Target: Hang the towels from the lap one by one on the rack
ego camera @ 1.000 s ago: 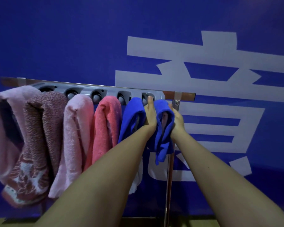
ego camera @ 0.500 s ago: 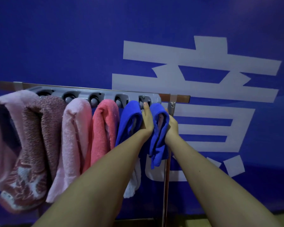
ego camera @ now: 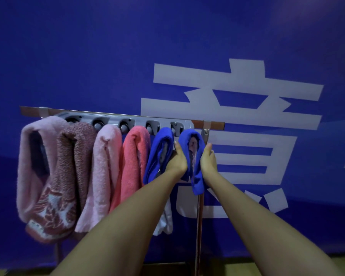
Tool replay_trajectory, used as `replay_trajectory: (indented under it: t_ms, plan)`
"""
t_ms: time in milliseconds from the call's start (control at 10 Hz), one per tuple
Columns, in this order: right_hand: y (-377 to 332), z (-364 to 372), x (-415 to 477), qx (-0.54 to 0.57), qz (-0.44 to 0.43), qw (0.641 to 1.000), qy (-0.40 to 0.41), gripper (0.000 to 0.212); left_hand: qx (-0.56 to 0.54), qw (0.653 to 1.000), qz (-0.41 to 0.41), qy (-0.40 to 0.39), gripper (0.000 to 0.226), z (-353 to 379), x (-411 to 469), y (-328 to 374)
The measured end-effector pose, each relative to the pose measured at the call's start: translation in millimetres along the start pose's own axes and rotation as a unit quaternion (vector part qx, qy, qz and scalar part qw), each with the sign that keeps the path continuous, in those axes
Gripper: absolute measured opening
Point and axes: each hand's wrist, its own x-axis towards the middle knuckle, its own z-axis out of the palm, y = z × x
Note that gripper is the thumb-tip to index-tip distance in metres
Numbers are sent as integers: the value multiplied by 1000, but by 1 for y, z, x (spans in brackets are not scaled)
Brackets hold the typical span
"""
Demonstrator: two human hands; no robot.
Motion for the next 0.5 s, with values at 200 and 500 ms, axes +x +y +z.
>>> replay_trajectory:
  t_ms: [200, 500]
  plan:
    - [-12, -22, -47, -200, -103, 972, 65, 39, 148, 988, 51, -16, 60, -31, -46, 7]
    - [-1, -15, -123, -186, -53, 980, -40, 43, 210, 968, 123, -57, 33, -97, -101, -19]
